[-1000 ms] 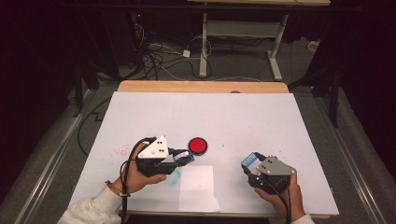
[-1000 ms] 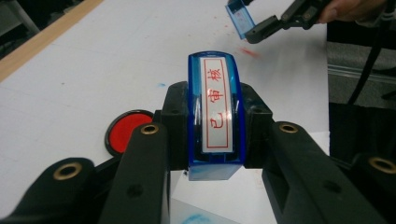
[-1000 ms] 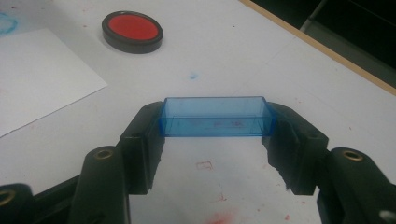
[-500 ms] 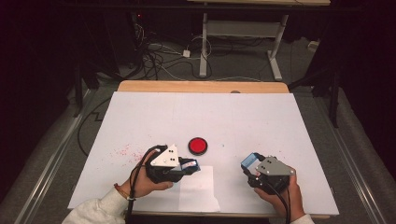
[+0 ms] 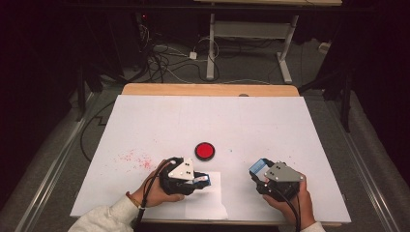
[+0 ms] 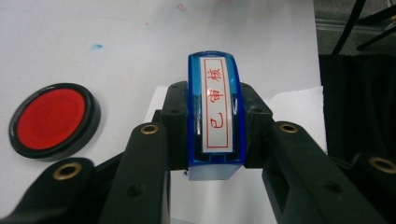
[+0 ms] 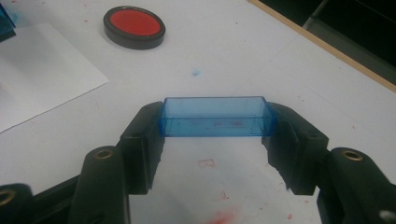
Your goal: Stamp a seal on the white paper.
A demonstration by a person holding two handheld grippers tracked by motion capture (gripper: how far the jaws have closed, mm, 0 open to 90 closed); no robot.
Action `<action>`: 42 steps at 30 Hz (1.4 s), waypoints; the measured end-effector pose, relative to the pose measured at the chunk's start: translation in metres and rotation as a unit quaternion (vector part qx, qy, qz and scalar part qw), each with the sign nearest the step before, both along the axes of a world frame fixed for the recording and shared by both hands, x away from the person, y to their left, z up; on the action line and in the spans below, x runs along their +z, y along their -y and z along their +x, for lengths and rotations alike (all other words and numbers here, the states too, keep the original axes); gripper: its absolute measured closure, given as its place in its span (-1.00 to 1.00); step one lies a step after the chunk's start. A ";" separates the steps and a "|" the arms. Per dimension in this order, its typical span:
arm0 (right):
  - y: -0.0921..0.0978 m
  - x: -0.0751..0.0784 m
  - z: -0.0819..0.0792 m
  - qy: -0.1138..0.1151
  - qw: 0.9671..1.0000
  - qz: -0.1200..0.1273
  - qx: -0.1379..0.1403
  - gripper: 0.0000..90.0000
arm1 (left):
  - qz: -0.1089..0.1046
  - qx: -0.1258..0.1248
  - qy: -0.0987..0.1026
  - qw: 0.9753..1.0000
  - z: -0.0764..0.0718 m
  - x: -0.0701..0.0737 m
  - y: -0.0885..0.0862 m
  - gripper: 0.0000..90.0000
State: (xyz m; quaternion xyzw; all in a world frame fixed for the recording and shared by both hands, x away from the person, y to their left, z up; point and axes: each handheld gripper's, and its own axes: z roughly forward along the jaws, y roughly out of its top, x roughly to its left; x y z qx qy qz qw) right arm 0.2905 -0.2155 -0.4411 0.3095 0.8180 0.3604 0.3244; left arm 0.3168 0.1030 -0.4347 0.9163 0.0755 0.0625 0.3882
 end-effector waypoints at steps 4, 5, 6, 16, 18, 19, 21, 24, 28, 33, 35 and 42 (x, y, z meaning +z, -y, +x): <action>0.000 0.000 0.000 -0.001 1.000 0.000 0.000 -0.10 | 0.010 -0.004 -0.001 1.000 0.000 -0.004 0.003 0.51; 0.000 0.000 0.000 -0.001 1.000 0.000 0.000 -0.10 | 0.010 -0.004 -0.002 1.000 0.000 -0.005 0.003 0.51; 0.000 0.000 0.000 -0.001 1.000 0.000 0.000 -0.10 | 0.013 -0.005 -0.003 1.000 0.000 -0.006 0.004 0.51; 0.000 0.000 0.000 -0.002 1.000 0.000 0.001 -0.10 | 0.015 -0.011 -0.013 1.000 0.002 -0.011 0.005 0.51; 0.000 -0.001 0.000 -0.002 1.000 -0.001 0.001 -0.10 | 0.018 -0.014 -0.013 1.000 0.002 -0.011 0.005 0.51; 0.000 -0.001 0.000 -0.002 1.000 0.000 0.000 -0.10 | 0.018 -0.014 -0.012 1.000 0.002 -0.012 0.005 0.51; 0.000 -0.001 0.000 -0.002 1.000 -0.001 0.001 -0.10 | 0.018 -0.016 -0.013 1.000 0.003 -0.013 0.006 0.51; 0.000 -0.001 0.000 -0.002 1.000 -0.002 0.001 -0.10 | 0.025 -0.014 -0.012 1.000 0.004 -0.016 0.006 0.51; 0.000 -0.001 0.000 -0.002 1.000 -0.002 0.001 -0.10 | 0.028 -0.014 -0.012 0.999 0.005 -0.017 0.006 0.51; 0.000 -0.001 0.000 -0.003 1.000 -0.002 0.002 -0.10 | 0.028 -0.011 -0.014 0.999 0.005 -0.019 0.007 0.51; 0.000 -0.001 0.000 -0.003 1.000 -0.002 0.002 -0.10 | 0.030 -0.012 -0.013 0.999 0.005 -0.020 0.007 0.51; -0.001 -0.001 0.000 -0.003 1.000 -0.001 0.002 -0.10 | 0.032 -0.012 -0.017 0.999 0.006 -0.023 0.008 0.51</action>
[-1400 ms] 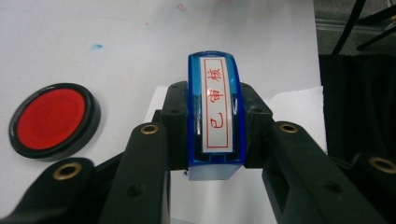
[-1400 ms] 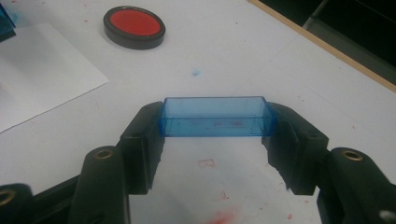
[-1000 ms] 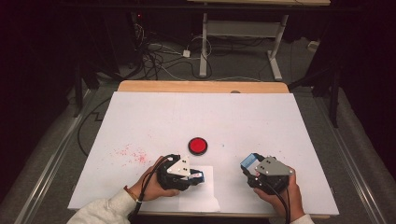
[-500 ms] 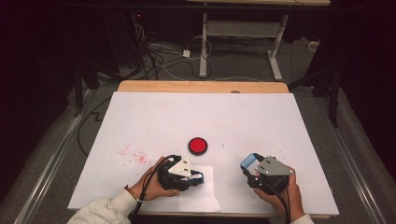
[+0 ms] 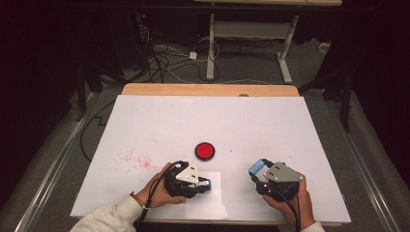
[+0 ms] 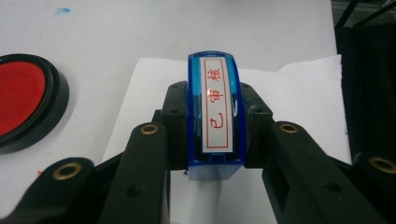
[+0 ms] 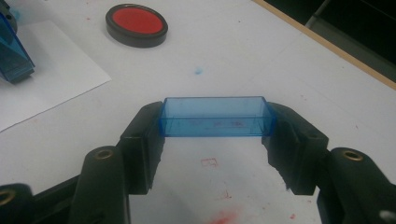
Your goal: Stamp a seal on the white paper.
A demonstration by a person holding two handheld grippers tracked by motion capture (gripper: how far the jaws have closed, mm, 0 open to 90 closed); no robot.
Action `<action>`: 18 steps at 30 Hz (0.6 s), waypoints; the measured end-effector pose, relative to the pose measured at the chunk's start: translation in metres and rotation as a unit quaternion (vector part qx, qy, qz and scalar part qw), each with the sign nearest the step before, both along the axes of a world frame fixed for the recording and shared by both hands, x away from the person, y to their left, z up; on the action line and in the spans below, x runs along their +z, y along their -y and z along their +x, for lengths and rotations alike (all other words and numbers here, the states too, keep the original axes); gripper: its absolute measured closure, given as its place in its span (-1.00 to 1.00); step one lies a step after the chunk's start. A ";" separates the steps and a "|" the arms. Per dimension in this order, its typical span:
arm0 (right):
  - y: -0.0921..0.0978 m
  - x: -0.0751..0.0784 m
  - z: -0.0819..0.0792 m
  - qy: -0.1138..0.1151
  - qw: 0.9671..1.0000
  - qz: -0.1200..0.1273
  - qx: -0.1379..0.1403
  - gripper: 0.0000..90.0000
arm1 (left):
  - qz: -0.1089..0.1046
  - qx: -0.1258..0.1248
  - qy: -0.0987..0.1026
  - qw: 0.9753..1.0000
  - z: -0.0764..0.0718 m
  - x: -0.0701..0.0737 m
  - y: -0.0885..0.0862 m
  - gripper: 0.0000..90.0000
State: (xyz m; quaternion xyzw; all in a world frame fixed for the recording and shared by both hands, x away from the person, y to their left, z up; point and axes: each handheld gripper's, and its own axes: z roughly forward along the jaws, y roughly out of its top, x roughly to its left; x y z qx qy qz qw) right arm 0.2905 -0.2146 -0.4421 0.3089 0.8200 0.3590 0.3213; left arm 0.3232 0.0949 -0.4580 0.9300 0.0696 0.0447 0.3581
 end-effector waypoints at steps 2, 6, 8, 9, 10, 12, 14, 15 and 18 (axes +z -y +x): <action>0.000 0.000 0.000 -0.001 1.000 -0.002 0.001 -0.10 | 0.003 -0.003 -0.002 1.000 0.000 -0.001 0.000 0.51; 0.000 0.000 0.000 -0.001 1.000 -0.002 0.002 -0.10 | -0.001 -0.001 -0.008 1.000 0.001 -0.002 0.000 0.51; 0.000 0.000 0.000 -0.001 1.000 -0.003 0.002 -0.10 | -0.002 -0.001 -0.009 1.000 0.002 -0.003 -0.001 0.51; -0.001 0.000 0.000 -0.001 1.000 -0.003 0.002 -0.10 | -0.003 0.000 -0.010 1.000 0.002 -0.003 -0.001 0.51; -0.001 0.000 0.000 -0.001 1.000 -0.003 0.003 -0.10 | -0.003 0.002 -0.012 1.000 0.002 -0.004 -0.001 0.51; -0.001 0.000 0.000 -0.001 1.000 -0.002 0.003 -0.10 | 0.001 0.003 -0.010 1.000 0.001 -0.004 0.000 0.51; -0.001 0.000 0.000 -0.001 1.000 -0.002 0.003 -0.10 | 0.004 0.004 -0.009 1.000 0.001 -0.004 0.001 0.51; -0.001 0.000 0.000 -0.001 1.000 -0.003 0.004 -0.10 | 0.005 0.004 -0.007 1.000 0.000 -0.004 0.001 0.51; -0.001 0.000 0.000 -0.001 1.000 -0.002 0.004 -0.10 | 0.008 0.005 -0.005 1.000 0.000 -0.004 0.002 0.51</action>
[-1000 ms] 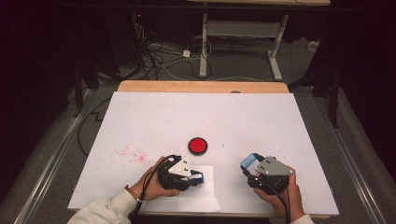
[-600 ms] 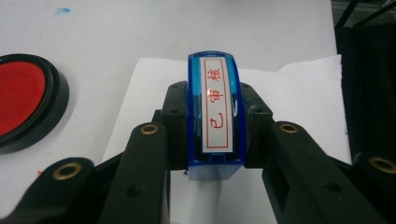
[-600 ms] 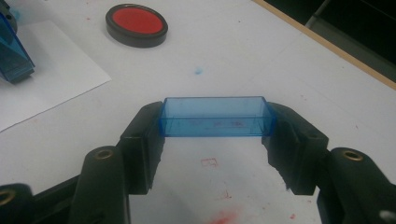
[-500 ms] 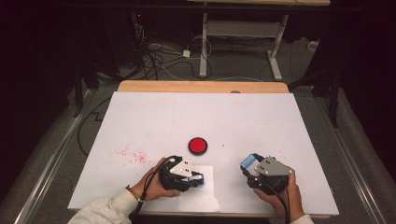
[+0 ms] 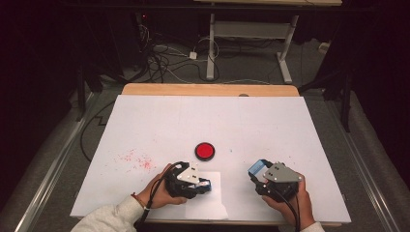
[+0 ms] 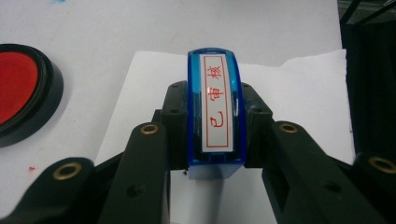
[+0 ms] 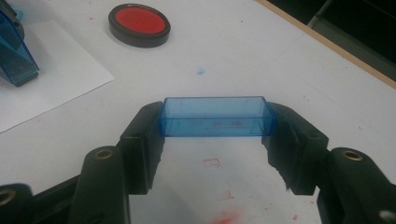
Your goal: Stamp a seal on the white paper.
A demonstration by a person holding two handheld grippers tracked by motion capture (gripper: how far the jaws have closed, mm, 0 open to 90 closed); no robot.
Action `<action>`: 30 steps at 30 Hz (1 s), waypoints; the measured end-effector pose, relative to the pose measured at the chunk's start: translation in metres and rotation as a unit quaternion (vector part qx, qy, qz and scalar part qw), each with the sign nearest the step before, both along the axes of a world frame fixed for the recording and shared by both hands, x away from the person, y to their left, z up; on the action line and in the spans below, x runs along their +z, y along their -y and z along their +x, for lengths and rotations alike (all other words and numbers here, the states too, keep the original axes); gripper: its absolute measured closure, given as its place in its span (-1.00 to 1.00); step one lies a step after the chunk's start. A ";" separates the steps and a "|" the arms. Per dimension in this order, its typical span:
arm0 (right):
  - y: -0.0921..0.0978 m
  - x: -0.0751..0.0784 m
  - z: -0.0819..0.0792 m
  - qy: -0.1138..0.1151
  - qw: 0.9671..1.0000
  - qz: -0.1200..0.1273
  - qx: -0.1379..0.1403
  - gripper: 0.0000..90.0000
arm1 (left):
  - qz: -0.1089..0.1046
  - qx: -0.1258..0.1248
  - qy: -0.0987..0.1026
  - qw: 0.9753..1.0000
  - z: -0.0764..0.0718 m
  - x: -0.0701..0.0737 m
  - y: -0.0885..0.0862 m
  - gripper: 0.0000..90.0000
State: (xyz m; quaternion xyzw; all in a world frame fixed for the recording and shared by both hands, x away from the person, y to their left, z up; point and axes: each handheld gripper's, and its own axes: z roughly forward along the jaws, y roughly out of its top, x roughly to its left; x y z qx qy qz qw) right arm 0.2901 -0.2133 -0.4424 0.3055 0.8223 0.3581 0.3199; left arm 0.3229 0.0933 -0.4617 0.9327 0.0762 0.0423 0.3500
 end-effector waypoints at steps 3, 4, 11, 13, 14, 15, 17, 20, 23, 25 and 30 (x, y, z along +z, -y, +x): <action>0.000 0.000 0.000 0.000 1.000 -0.001 -0.001 -0.10 | 0.001 0.001 0.001 1.000 0.000 0.000 0.000 0.51; 0.000 0.000 0.000 0.000 1.000 0.000 -0.001 -0.10 | 0.000 0.003 -0.002 1.000 0.000 0.000 0.000 0.51; 0.001 0.000 0.000 0.000 1.000 0.000 -0.001 -0.10 | 0.001 0.005 0.001 1.000 -0.001 0.000 0.001 0.51; 0.001 0.000 0.000 0.000 1.000 -0.001 -0.002 -0.10 | 0.002 0.006 0.001 1.000 -0.001 0.000 0.001 0.51; 0.001 0.000 0.000 -0.001 1.000 -0.001 -0.002 -0.10 | 0.001 0.007 0.001 1.000 -0.001 0.000 0.001 0.51; 0.001 0.000 0.000 -0.001 1.000 -0.001 -0.002 -0.10 | 0.002 0.006 0.000 1.000 -0.001 0.000 0.001 0.51; 0.001 0.000 0.000 -0.001 1.000 0.000 -0.002 -0.10 | 0.002 0.008 -0.002 1.000 -0.001 0.000 0.001 0.51; 0.001 0.000 0.000 0.000 1.000 0.000 -0.001 -0.10 | 0.000 0.009 -0.004 1.000 0.000 0.000 0.001 0.51; 0.001 0.000 0.000 -0.001 1.000 -0.001 -0.002 -0.10 | 0.001 0.009 -0.004 1.000 -0.001 0.000 0.001 0.51; 0.001 0.000 0.000 -0.001 1.000 0.000 -0.001 -0.10 | 0.002 0.009 -0.004 1.000 -0.001 0.000 0.001 0.51; 0.001 0.000 0.000 -0.001 1.000 -0.001 -0.001 -0.10 | 0.002 0.010 -0.005 1.000 0.000 -0.001 0.001 0.51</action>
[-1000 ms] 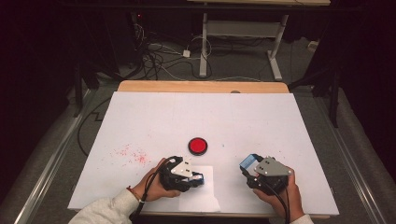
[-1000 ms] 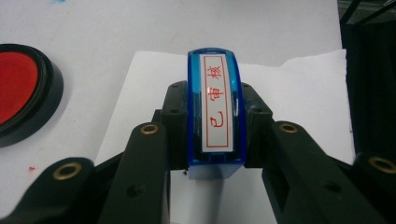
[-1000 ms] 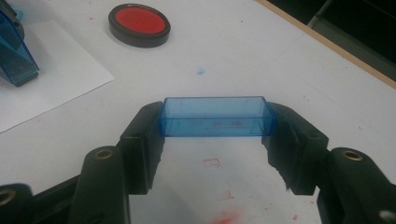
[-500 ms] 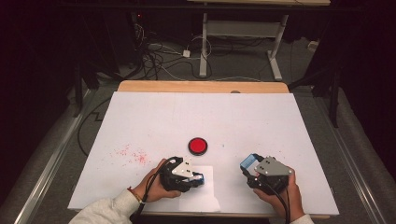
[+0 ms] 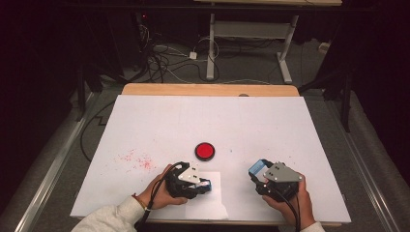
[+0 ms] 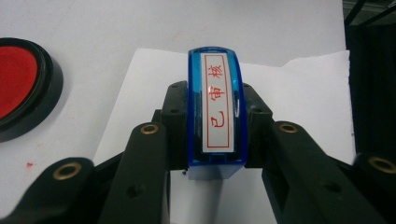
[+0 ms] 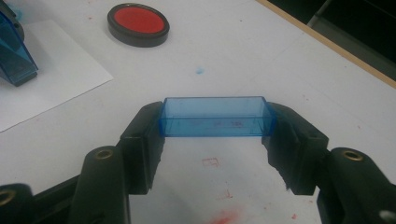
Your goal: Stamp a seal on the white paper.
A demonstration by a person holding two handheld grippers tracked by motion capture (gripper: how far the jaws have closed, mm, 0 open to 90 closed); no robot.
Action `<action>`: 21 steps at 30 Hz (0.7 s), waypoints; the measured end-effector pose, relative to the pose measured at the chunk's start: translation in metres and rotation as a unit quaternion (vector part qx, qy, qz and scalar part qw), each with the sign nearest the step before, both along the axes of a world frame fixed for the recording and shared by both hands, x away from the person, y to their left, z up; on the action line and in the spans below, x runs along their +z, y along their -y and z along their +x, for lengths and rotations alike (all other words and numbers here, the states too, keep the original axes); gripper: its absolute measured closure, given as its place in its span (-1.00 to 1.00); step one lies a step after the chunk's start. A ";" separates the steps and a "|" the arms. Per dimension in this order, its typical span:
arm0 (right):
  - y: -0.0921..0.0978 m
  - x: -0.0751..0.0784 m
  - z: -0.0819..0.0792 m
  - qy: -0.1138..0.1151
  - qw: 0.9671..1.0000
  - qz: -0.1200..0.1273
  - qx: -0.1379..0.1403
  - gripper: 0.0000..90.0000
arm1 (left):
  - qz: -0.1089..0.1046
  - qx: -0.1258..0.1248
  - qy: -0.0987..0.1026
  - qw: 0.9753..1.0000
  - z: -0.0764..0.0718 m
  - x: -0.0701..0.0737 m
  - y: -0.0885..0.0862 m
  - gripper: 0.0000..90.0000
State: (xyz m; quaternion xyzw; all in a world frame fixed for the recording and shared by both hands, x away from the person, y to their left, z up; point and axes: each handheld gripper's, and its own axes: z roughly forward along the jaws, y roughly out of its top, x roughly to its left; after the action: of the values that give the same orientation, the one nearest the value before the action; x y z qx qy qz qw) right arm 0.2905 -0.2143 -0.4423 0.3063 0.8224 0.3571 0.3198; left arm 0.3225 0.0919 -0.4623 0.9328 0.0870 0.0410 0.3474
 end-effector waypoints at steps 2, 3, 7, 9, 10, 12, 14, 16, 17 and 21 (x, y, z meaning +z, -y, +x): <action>0.000 0.000 0.000 0.000 1.000 0.000 0.000 -0.10 | 0.000 0.000 0.000 1.000 0.000 0.000 0.000 0.51; 0.000 0.000 0.000 0.000 1.000 0.000 0.000 -0.10 | 0.001 0.000 0.000 1.000 0.000 0.000 0.000 0.51; 0.000 0.000 0.000 -0.001 1.000 0.000 0.001 -0.10 | 0.001 0.002 -0.002 1.000 0.000 0.000 0.000 0.51; 0.000 0.000 0.000 -0.001 1.000 0.000 0.002 -0.10 | 0.001 0.002 -0.001 1.000 0.000 0.000 0.000 0.51; 0.000 0.000 0.000 -0.001 1.000 -0.001 0.002 -0.10 | 0.001 0.001 -0.001 1.000 0.000 0.000 0.000 0.51; 0.000 0.000 0.000 -0.001 1.000 0.000 0.002 -0.10 | 0.002 0.001 0.002 1.000 -0.001 -0.001 0.000 0.50; 0.000 0.000 0.000 -0.001 1.000 0.000 0.003 -0.10 | 0.002 0.001 0.004 1.000 -0.001 -0.001 0.001 0.50; 0.000 0.000 0.000 -0.001 1.000 0.000 0.003 -0.10 | 0.000 0.002 0.001 1.000 0.000 -0.001 0.000 0.50; 0.000 0.000 0.000 -0.001 1.000 0.000 0.004 -0.10 | -0.001 0.002 0.000 1.000 0.000 -0.001 0.000 0.50; 0.000 0.000 -0.001 -0.001 1.000 0.000 0.004 -0.10 | 0.004 0.004 0.006 1.000 -0.002 0.000 0.001 0.50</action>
State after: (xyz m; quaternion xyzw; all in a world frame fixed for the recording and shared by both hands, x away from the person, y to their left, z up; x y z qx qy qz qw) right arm 0.2899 -0.2140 -0.4423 0.3038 0.8237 0.3583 0.3175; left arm 0.3203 0.0909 -0.4619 0.9336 0.0881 0.0483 0.3438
